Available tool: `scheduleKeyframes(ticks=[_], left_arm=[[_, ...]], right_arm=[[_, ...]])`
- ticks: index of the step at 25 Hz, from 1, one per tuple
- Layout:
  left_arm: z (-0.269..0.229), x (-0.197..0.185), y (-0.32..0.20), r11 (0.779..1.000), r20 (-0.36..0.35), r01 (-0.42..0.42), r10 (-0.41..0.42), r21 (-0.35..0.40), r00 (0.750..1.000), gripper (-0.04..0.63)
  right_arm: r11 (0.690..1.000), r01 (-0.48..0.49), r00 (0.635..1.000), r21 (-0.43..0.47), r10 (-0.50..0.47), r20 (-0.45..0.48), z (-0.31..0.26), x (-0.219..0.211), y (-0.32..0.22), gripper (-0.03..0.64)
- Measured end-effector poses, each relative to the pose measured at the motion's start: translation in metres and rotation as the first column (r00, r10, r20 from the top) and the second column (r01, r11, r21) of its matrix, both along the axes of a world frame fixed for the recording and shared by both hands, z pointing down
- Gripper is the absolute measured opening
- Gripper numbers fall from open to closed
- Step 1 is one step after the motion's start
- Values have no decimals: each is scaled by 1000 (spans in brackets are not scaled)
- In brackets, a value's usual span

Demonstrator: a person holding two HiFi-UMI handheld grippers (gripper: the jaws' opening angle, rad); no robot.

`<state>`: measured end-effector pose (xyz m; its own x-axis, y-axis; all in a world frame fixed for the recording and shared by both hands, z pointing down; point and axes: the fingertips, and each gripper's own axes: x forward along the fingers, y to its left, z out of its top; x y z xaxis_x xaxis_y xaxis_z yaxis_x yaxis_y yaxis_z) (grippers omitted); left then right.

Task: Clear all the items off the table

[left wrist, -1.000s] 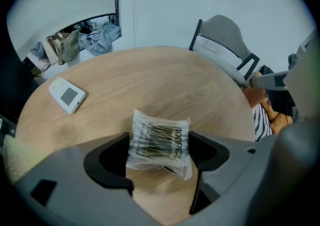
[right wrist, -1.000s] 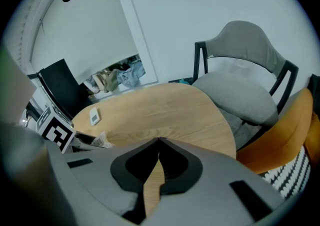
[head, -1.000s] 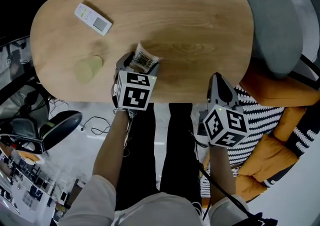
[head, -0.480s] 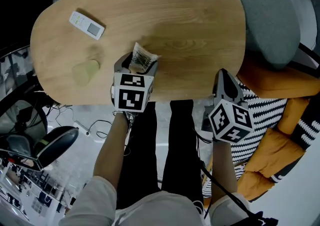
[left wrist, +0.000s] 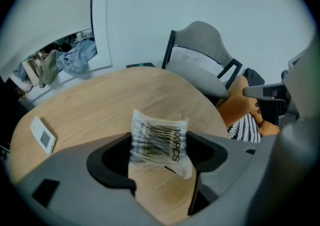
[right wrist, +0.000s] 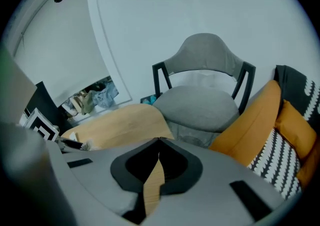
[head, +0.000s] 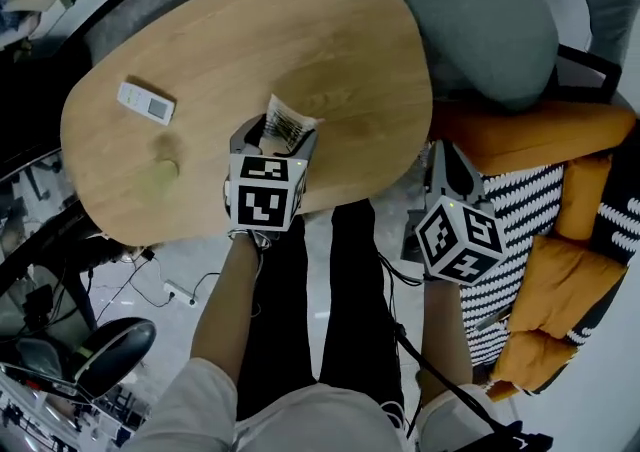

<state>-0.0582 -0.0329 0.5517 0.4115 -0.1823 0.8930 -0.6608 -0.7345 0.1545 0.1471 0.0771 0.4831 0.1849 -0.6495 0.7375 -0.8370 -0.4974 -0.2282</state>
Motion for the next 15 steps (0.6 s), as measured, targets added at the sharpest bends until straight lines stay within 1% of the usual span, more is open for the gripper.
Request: scheduleKeyframes(ticks=[4,9,12,15], left_arm=[[-10,44,18,1000,-24,-14,14,-22,1000,341],[-21,102,28,995,-28,-97,96,-5,995,341],[-26,129,30,993,-48,-120,119,-1,992,341],[-28,161,28,991,-74,-132,130,-24,989,341]], right_arm=[[998,-65,998,0,65,-8,-10,35,26,25],[987,-159,987,12,159,15,-15,74,52,25],[986,-167,986,18,167,12,-17,89,56,25],[985,-168,986,32,168,7,-16,108,52,25]])
